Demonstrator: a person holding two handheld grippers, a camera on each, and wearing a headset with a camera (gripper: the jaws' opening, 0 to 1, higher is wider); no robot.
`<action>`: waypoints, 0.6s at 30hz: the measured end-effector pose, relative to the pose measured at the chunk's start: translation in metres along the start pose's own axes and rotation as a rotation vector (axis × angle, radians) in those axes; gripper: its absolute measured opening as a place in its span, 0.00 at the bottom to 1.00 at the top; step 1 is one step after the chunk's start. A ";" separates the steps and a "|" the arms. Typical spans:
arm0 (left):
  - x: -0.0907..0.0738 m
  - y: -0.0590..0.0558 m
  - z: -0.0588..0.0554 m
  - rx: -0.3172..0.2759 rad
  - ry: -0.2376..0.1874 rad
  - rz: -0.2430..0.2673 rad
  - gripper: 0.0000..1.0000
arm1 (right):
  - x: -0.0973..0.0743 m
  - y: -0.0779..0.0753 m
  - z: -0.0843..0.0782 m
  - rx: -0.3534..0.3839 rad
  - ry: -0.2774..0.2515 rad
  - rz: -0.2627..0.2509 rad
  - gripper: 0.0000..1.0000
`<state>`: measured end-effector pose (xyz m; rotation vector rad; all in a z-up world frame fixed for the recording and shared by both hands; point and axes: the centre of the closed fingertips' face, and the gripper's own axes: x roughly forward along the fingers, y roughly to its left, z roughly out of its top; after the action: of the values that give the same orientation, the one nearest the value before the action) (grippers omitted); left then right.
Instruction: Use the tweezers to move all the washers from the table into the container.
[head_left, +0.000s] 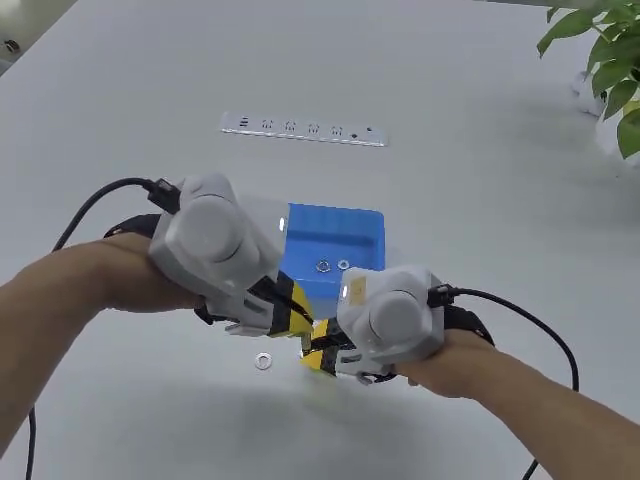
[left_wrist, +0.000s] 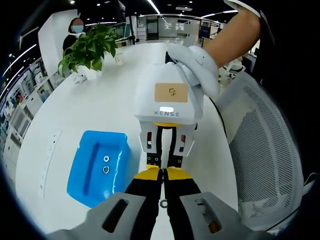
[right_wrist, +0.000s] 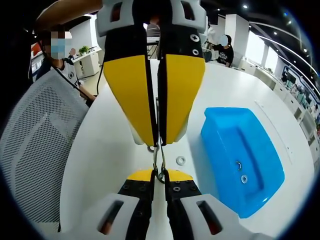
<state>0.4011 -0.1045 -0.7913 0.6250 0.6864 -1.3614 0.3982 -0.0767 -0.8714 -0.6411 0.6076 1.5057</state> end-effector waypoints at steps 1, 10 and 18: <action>0.000 0.000 0.000 0.001 0.001 0.000 0.06 | 0.000 0.000 0.000 -0.001 0.000 -0.001 0.09; -0.002 -0.002 0.002 0.003 0.001 0.001 0.06 | -0.001 0.002 0.001 -0.007 0.006 -0.002 0.09; -0.007 -0.005 0.006 0.000 -0.009 0.006 0.06 | -0.007 0.005 0.006 -0.022 0.010 -0.002 0.09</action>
<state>0.3962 -0.1045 -0.7819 0.6193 0.6768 -1.3581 0.3927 -0.0774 -0.8618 -0.6668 0.5985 1.5100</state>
